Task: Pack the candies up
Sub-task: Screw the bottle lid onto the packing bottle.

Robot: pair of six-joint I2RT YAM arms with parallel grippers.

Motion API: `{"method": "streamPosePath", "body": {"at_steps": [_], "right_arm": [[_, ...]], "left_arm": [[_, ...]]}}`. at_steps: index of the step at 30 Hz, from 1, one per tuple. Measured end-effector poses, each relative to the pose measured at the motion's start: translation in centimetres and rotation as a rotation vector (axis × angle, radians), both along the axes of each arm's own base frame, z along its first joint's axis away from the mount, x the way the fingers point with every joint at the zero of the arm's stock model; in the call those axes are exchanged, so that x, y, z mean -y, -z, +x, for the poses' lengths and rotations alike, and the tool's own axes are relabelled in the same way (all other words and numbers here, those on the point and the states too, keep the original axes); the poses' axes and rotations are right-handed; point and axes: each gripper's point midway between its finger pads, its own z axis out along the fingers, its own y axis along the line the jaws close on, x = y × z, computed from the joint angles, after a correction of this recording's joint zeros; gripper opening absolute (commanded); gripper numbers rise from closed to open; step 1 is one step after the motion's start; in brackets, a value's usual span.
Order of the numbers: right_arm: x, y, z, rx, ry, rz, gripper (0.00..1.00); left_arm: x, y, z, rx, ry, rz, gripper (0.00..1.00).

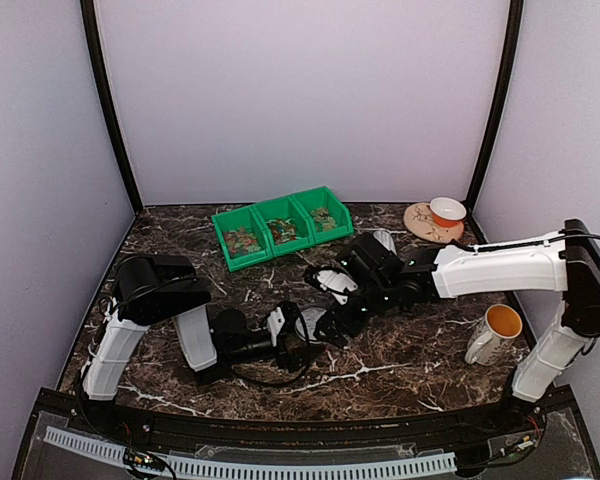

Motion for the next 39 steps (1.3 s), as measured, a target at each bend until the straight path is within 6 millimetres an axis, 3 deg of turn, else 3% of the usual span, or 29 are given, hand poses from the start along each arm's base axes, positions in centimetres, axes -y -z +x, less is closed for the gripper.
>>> {"method": "streamPosePath", "body": {"at_steps": [6,10,17,22,25,33,39], "right_arm": [[2.2,-2.4,0.6,0.048,-0.04,0.056,0.97],[2.6,-3.2,0.2,0.107,-0.176,0.059,0.97],[1.7,-2.2,-2.1,0.121,-0.462,0.045,0.97],[-0.3,-0.6,-2.3,0.083,-0.604,0.035,0.97],[-0.8,-0.3,-2.5,0.074,-0.663,0.037,0.97],[-2.2,-1.6,-2.7,0.112,-0.766,0.085,0.97],[-2.6,-0.3,-3.1,0.073,-0.803,0.086,0.97]], "left_arm": [[0.0,0.0,-0.1,0.0,0.004,0.0,0.81],[0.1,0.0,-0.5,-0.003,0.036,-0.002,0.81],[0.3,-0.1,-1.9,-0.004,0.143,-0.008,0.82],[0.4,0.0,-2.9,-0.006,0.207,-0.01,0.83],[0.4,0.0,-3.5,-0.008,0.244,-0.012,0.83],[0.4,0.0,-4.3,-0.009,0.29,-0.014,0.83],[0.4,0.0,-4.6,-0.01,0.308,-0.015,0.83]]}}
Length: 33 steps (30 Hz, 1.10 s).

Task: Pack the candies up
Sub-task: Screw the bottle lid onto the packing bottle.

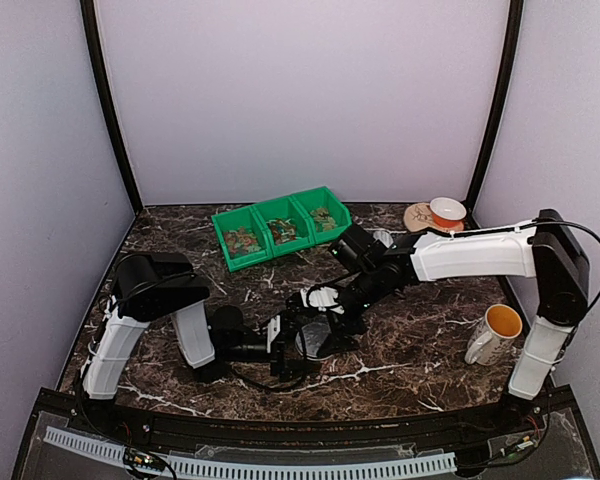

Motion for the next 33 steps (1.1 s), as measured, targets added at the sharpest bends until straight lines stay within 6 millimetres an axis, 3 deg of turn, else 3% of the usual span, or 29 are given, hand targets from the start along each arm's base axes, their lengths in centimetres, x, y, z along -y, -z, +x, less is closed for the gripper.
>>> {"method": "streamPosePath", "body": {"at_steps": [17,27,33], "right_arm": [[0.1,1.4,-0.6,-0.047,-0.004,-0.03,1.0],[0.2,1.8,-0.4,-0.054,0.018,-0.045,0.89],[0.2,1.8,-0.3,-0.063,0.034,-0.05,0.88]], "left_arm": [[0.0,0.0,-0.1,0.0,0.004,0.0,0.82],[0.0,0.0,-0.1,0.0,0.003,0.0,0.81],[0.0,0.0,0.2,0.001,-0.013,0.002,0.82]]}}
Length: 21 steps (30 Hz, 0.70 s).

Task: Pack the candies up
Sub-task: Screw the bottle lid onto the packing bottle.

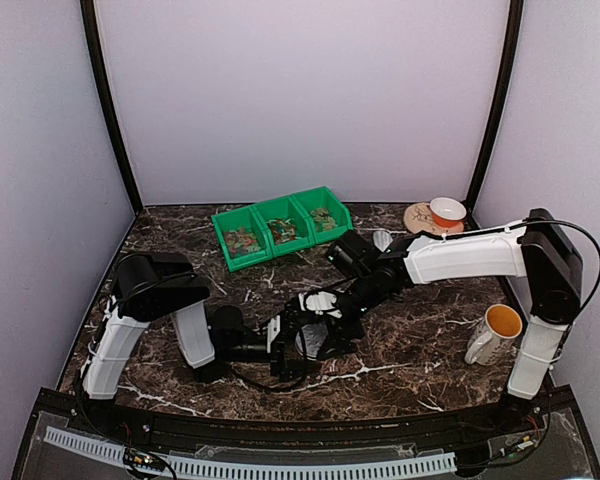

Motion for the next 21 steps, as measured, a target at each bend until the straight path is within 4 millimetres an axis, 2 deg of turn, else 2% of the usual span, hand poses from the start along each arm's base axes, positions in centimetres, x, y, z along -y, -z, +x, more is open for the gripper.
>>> {"method": "streamPosePath", "body": {"at_steps": [9,15,21], "right_arm": [[0.0,0.1,0.6,0.006,0.122,-0.025,0.89],[0.0,0.1,1.6,0.01,0.303,-0.061,0.89],[-0.3,0.1,3.1,0.032,0.561,-0.084,0.91]], "left_arm": [[-0.1,0.1,1.0,0.002,-0.069,0.008,0.82],[0.0,0.1,2.1,0.006,-0.153,0.013,0.82],[-0.3,0.1,3.5,0.009,-0.248,0.018,0.82]]}}
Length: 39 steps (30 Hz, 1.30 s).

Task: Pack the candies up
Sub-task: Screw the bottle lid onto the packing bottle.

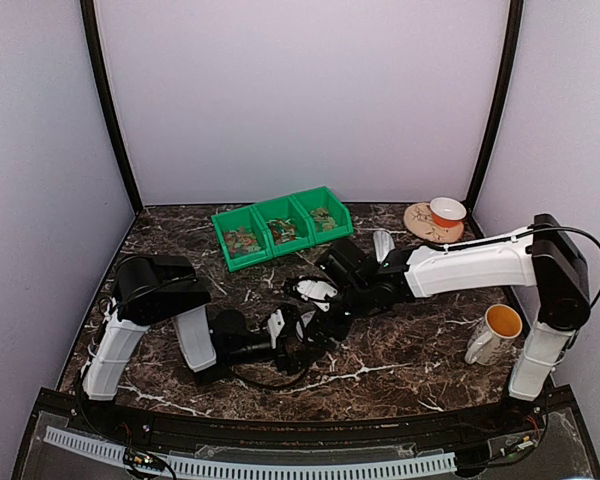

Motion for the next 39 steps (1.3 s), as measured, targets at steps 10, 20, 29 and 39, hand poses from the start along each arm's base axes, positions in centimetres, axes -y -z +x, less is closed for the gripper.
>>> {"method": "streamPosePath", "body": {"at_steps": [10,20,29,39], "right_arm": [[-0.7,-1.0,2.1,0.029,0.27,0.061,0.97],[0.0,-4.0,2.3,0.108,0.209,0.093,0.97],[2.8,-5.8,2.5,0.183,0.009,0.113,0.97],[3.3,-4.1,-1.7,0.165,-0.379,0.137,0.97]], "left_arm": [[-0.3,0.0,1.2,0.004,-0.081,0.002,0.82],[-0.4,0.0,1.3,0.003,-0.085,0.002,0.83],[-0.2,0.0,0.0,-0.006,0.029,-0.004,0.83],[-0.1,-0.1,-2.5,-0.01,0.204,-0.014,0.83]]}}
